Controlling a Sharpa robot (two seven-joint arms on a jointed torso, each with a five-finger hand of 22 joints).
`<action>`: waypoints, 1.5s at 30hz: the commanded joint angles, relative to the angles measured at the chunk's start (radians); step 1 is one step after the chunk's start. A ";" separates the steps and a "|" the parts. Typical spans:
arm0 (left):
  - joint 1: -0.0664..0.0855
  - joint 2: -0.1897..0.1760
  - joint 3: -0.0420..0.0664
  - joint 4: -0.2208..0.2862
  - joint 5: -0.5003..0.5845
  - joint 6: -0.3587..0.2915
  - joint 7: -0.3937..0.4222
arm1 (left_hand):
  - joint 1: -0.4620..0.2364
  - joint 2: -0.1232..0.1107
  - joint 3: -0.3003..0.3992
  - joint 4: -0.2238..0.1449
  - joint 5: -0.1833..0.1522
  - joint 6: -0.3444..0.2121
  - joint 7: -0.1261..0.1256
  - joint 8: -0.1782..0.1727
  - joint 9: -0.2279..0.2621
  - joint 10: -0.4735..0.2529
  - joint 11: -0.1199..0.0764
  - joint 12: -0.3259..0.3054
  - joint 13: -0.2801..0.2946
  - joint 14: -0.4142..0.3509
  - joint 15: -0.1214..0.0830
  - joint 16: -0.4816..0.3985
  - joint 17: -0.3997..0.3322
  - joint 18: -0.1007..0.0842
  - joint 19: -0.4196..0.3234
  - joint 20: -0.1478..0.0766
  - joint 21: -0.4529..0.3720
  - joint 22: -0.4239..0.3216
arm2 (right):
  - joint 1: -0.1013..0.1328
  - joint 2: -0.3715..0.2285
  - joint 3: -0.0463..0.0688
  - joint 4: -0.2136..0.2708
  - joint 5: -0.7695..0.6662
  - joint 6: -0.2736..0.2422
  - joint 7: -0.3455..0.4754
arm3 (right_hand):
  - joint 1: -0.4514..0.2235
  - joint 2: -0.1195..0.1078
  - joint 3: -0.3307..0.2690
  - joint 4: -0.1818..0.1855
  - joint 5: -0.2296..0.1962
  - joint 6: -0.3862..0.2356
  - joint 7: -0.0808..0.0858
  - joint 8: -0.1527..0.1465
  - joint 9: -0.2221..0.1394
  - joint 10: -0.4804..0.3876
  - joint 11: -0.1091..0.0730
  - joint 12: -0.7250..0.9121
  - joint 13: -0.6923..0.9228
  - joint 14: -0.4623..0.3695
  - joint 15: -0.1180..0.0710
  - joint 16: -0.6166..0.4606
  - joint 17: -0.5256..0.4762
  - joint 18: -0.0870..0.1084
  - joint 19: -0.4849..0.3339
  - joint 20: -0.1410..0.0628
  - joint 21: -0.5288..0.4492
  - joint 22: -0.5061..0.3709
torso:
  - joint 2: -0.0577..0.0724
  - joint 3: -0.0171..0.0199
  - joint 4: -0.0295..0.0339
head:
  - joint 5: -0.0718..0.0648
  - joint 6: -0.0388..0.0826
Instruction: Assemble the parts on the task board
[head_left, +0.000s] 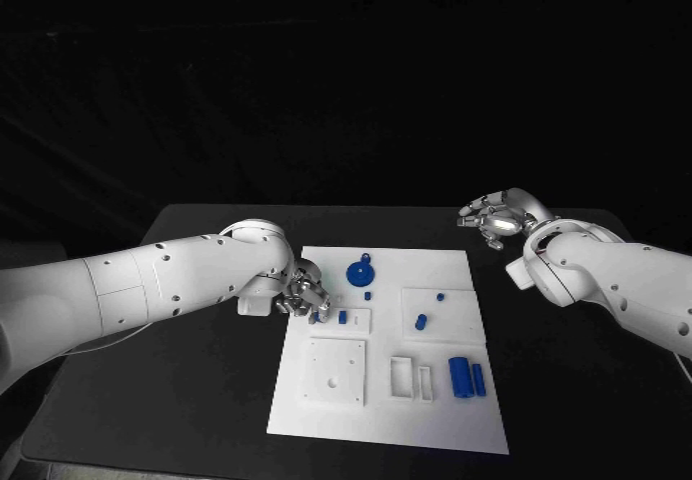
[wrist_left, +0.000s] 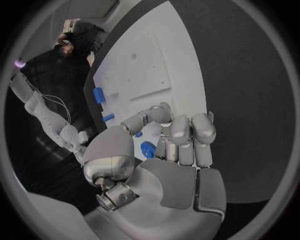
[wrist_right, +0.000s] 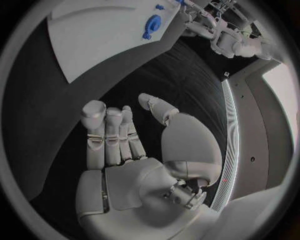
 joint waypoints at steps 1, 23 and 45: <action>0.001 0.008 0.000 -0.003 -0.022 0.005 -0.001 | 0.011 0.012 0.068 -0.020 0.049 0.058 -0.051 -0.007 0.005 0.002 -0.005 -0.001 0.000 -0.001 0.003 0.003 0.001 0.120 -0.004 -0.020 0.005 -0.001 | -0.001 0.001 0.001 0.001 -0.009 0.009 0.007 | -0.004 0.000 -0.002 0.001 0.007 0.002 0.007 -0.005 0.001 -0.007 -0.001 0.006 -0.001 -0.007 0.001 0.004 -0.001 0.168 -0.002 -0.007 -0.003 0.001 | 0.000 -0.0005 -0.0004 | 0.001 -0.001; 0.001 0.031 0.000 -0.024 -0.027 0.012 0.001 | 0.010 0.014 0.065 -0.021 0.049 0.064 -0.052 -0.025 0.027 0.003 -0.005 0.001 0.002 0.000 0.002 0.004 0.002 0.121 -0.004 -0.020 0.006 -0.003 | -0.004 0.001 0.001 0.001 -0.010 0.010 0.007 | -0.003 0.001 -0.001 0.000 0.006 0.002 0.008 -0.005 0.002 -0.008 -0.001 0.007 -0.002 -0.007 0.001 0.005 -0.002 0.168 -0.001 -0.008 -0.004 0.002 | 0.000 0.0001 -0.0012 | 0.002 -0.001; 0.001 0.027 -0.001 -0.021 -0.027 0.045 0.002 | 0.011 0.014 0.064 -0.024 0.059 0.072 -0.052 -0.042 0.048 0.002 -0.006 0.001 0.002 0.000 0.003 0.005 0.003 0.121 -0.005 -0.019 0.008 -0.004 | -0.006 0.003 0.001 0.000 -0.013 0.015 0.006 | 0.000 0.002 0.002 -0.002 0.012 0.001 0.008 -0.005 0.002 -0.009 -0.001 0.008 -0.003 -0.009 0.002 0.006 -0.003 0.168 -0.002 -0.007 -0.005 0.003 | 0.000 -0.0005 0.0002 | 0.000 -0.005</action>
